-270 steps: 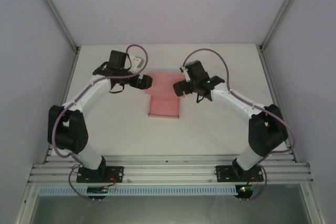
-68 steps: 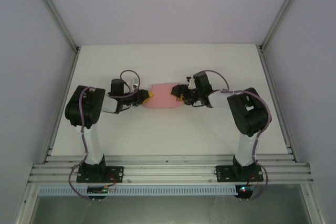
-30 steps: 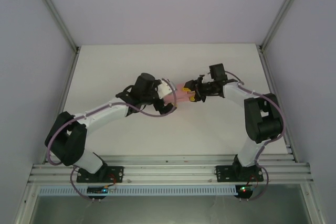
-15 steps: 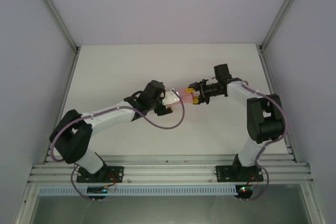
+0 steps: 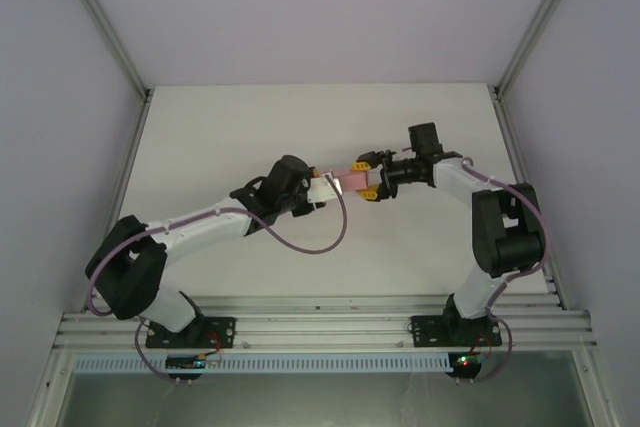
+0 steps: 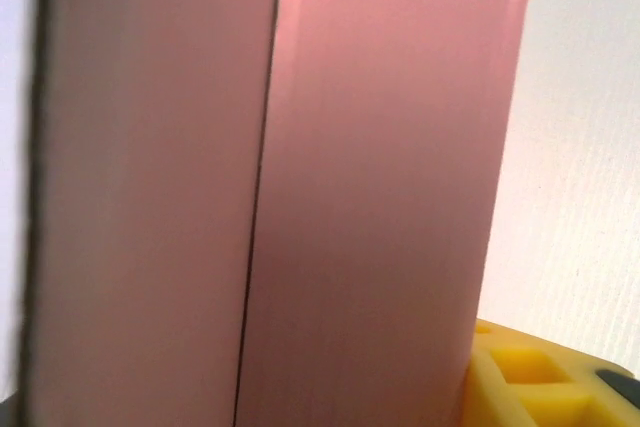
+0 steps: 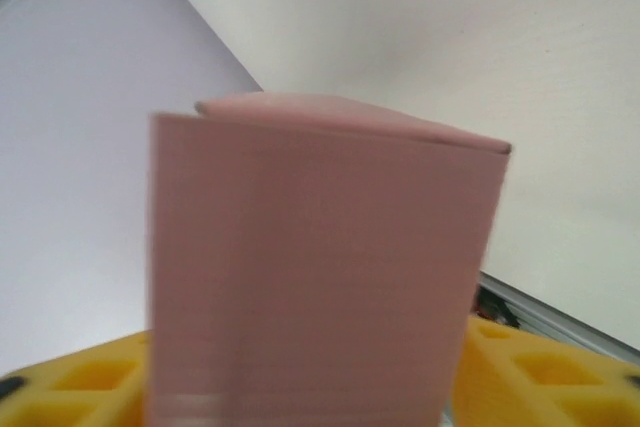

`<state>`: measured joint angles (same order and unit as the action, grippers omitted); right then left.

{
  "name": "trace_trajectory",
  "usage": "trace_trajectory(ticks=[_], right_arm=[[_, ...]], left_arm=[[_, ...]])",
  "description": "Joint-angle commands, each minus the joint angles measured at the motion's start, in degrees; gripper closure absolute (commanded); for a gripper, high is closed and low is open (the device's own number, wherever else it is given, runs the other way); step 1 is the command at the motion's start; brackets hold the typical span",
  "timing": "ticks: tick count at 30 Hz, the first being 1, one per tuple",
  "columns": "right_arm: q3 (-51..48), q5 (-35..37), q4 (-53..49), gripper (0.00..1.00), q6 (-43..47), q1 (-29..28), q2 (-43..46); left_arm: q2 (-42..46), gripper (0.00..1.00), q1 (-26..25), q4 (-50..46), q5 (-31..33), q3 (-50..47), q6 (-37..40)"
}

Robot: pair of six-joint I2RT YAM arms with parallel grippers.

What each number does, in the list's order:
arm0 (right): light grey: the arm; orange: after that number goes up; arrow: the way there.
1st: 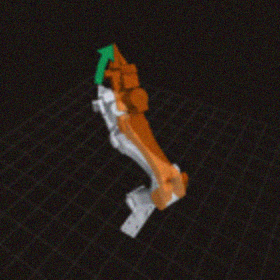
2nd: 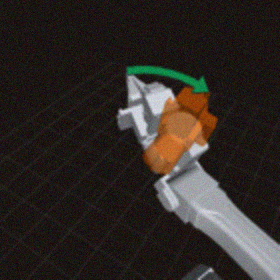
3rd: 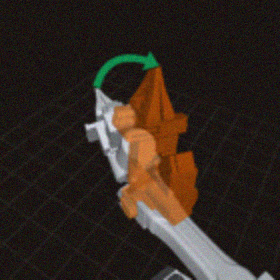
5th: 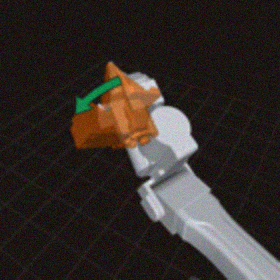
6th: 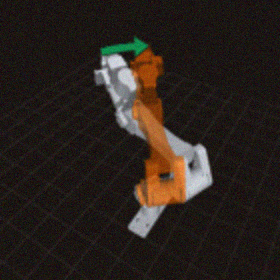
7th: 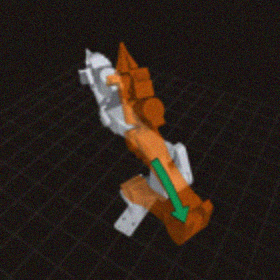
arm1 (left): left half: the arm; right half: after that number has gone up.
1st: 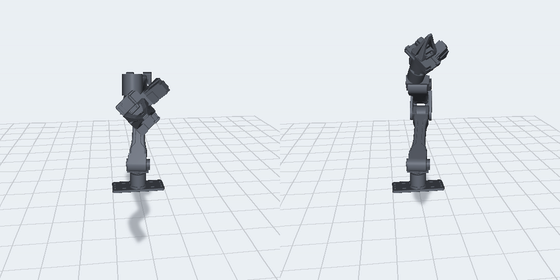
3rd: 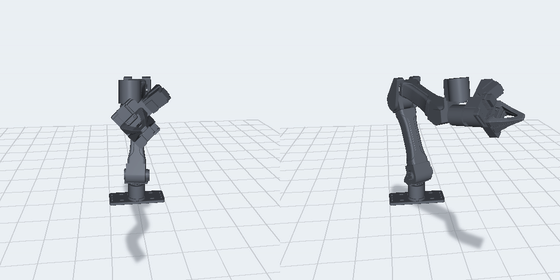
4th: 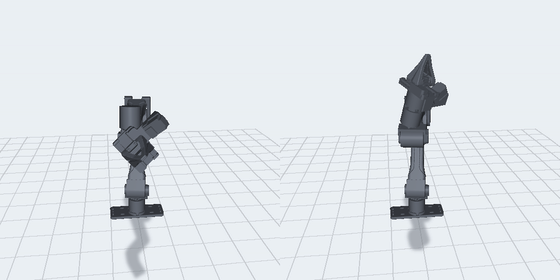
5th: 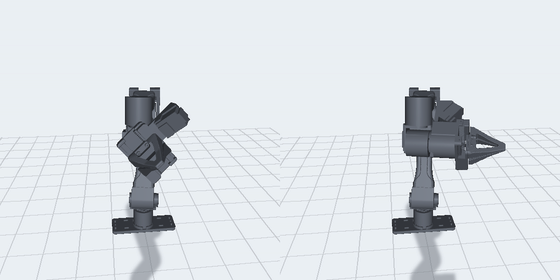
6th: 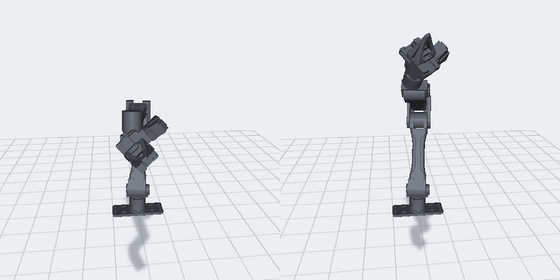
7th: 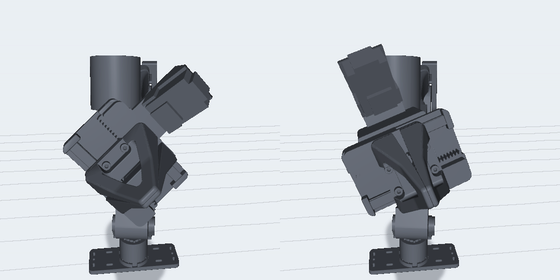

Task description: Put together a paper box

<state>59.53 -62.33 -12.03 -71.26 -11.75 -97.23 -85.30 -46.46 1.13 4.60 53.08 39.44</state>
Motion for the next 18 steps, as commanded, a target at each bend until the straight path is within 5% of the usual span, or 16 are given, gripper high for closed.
trace_trajectory(ticks=[1, 4, 11, 18], right_arm=[[3.70, 0.99, -5.11, 0.27, 6.74, -0.53, 3.43], [6.68, 12.64, -10.37, 0.02, 15.72, 1.37, 7.33], [5.14, 36.56, -8.82, 0.01, 35.85, 5.60, 16.75], [1.92, 36.20, -5.76, 0.01, 55.13, 6.03, 20.78]], left_arm=[[1.65, 0.56, 0.71, -3.74, -3.70, 1.90, -0.09], [1.32, 0.58, 1.76, -10.13, -8.07, 4.31, -1.03], [-2.18, 0.58, 6.88, -28.15, -17.90, 10.89, -1.17], [-11.40, 0.56, 7.74, -47.32, -20.70, 18.73, 1.52]])
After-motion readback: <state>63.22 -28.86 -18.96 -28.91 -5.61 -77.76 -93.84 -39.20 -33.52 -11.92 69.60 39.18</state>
